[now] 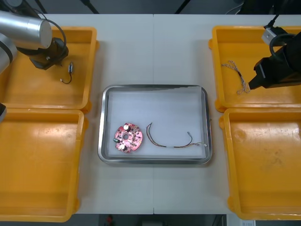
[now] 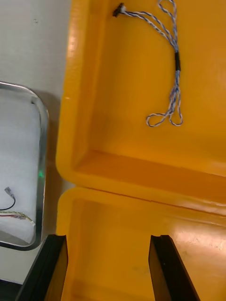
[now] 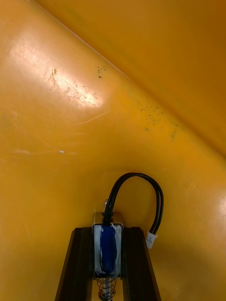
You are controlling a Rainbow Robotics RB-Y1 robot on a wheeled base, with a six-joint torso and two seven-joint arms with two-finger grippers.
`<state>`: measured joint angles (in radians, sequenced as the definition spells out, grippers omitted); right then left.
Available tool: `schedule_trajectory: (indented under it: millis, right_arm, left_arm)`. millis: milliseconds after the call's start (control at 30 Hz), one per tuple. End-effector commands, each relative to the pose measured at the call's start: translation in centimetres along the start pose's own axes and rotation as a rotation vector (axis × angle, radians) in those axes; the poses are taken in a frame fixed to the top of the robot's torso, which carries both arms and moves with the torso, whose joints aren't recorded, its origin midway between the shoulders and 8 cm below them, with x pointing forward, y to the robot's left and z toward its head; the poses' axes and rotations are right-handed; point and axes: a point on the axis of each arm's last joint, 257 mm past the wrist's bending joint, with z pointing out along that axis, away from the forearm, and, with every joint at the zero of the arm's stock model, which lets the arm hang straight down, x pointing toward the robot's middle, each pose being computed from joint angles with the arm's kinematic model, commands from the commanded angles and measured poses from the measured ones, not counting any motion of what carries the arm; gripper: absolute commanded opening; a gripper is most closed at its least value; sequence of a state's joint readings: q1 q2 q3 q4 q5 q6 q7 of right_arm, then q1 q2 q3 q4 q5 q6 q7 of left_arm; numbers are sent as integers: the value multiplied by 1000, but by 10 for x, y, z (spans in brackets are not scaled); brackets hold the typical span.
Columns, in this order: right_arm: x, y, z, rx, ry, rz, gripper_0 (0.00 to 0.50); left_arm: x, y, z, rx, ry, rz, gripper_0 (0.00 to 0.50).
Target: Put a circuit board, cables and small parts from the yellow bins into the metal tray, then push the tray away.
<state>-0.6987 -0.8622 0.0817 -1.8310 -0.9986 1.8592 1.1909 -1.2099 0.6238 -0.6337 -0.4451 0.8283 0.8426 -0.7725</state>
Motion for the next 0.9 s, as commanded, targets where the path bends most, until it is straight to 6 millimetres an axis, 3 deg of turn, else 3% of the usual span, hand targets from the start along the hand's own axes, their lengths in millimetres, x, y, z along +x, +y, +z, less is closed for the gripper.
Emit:
schedule_trajectory:
  millis: [33, 267, 533, 900]
  right_arm:
    - [-31, -30, -22, 40, -39, 38, 500]
    - [-55, -47, -7, 82, -34, 57, 500]
    - [-87, -64, 11, 74, -49, 20, 500]
    - [-117, -83, 35, 52, -90, -70, 500]
  left_arm:
    - [13, 1, 7, -6, 12, 121, 0]
    - [-3, 9, -8, -39, 16, 164, 0]
    - [-40, 18, -60, -95, 43, 198, 0]
    - [-46, 19, -128, -84, 161, 194, 0]
